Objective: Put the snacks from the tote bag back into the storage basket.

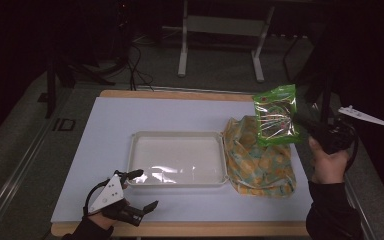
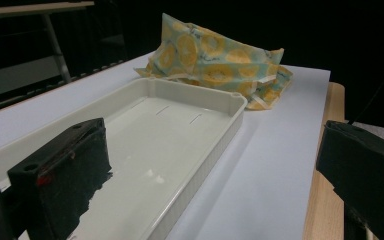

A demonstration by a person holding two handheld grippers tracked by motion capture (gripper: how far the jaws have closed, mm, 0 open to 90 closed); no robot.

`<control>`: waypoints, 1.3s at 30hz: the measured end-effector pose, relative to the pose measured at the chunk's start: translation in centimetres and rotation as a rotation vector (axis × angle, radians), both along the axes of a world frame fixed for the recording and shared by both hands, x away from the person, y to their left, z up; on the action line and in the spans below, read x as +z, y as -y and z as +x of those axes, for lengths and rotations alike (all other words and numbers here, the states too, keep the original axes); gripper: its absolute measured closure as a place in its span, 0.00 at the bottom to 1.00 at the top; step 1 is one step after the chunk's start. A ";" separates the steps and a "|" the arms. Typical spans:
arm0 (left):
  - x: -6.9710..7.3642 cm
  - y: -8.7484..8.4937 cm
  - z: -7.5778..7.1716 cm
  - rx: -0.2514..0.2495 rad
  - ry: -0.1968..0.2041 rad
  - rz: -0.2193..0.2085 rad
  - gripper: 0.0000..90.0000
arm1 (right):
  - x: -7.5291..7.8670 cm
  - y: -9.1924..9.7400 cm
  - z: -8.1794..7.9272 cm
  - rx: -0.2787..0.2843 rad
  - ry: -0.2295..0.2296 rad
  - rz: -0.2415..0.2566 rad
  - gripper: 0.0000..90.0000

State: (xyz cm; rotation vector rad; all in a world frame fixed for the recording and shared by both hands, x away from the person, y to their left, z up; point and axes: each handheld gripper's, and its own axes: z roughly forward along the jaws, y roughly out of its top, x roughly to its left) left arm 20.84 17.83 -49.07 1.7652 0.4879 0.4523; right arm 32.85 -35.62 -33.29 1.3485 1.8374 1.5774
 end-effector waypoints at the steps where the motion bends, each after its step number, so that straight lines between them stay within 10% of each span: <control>1: 0.0 0.0 0.0 0.001 0.000 -0.001 0.01 | 0.0 -0.2 0.0 0.001 0.003 0.001 0.99; 39: 0.1 0.0 -0.1 -0.010 0.007 -0.013 0.01 | -2.2 -11.6 1.6 0.127 -0.003 0.040 0.99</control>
